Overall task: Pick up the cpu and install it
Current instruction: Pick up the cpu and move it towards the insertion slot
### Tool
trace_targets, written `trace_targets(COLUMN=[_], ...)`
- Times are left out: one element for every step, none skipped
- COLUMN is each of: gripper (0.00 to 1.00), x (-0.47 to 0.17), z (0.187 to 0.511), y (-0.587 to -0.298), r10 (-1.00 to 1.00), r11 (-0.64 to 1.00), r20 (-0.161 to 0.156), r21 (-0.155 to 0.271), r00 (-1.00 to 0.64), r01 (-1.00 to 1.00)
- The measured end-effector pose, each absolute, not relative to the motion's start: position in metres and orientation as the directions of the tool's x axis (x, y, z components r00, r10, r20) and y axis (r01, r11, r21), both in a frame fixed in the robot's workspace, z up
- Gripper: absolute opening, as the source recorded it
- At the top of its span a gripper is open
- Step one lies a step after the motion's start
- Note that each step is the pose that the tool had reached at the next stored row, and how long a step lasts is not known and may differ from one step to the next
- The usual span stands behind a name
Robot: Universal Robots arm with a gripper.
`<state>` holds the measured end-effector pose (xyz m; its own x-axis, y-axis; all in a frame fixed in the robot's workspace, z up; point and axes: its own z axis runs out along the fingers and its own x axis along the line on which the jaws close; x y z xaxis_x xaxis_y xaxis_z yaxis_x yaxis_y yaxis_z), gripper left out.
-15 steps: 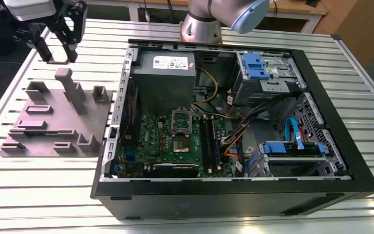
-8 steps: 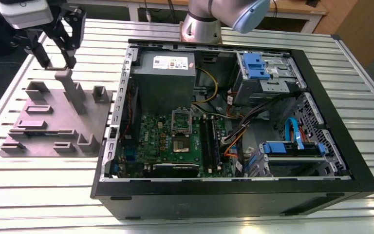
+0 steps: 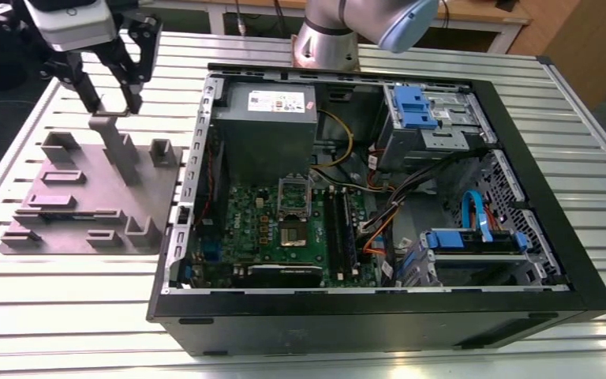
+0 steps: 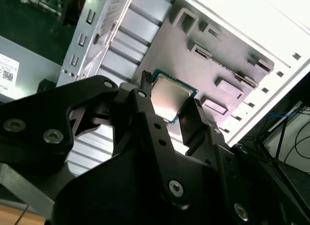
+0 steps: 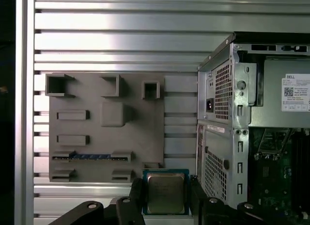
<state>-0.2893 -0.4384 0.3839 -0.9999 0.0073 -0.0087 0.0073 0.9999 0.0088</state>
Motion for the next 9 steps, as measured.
trace_targets(gripper=[0.47,0.47,0.47,0.47,0.47,0.47,0.47,0.47,0.47], x=[-0.286,-0.284,-0.281,-0.278,-0.275,-0.272,-0.27,-0.267,-0.264], z=[0.384,0.384,0.384,0.384,0.384,0.384,0.384,0.384,0.384], y=[-0.438,-0.438,-0.438,-0.438,-0.438,-0.438,-0.439,-0.439,-0.439], r10=[0.007,0.007,0.008,0.008,0.008,0.008,0.008,0.008,0.008], r11=[1.0,1.0,1.0,1.0,1.0,1.0,1.0,1.0,1.0], r20=[-0.009,-0.009,-0.008,-0.008,-0.008,-0.008,-0.008,-0.008,-0.008], r21=[0.009,0.009,0.009,0.009,0.009,0.009,0.009,0.009,0.009], r00=[-1.0,-1.0,-1.0,-1.0,-1.0,-1.0,-1.0,-1.0,-1.0], r01=[0.007,0.007,0.007,0.008,0.008,0.008,0.008,0.008,0.008])
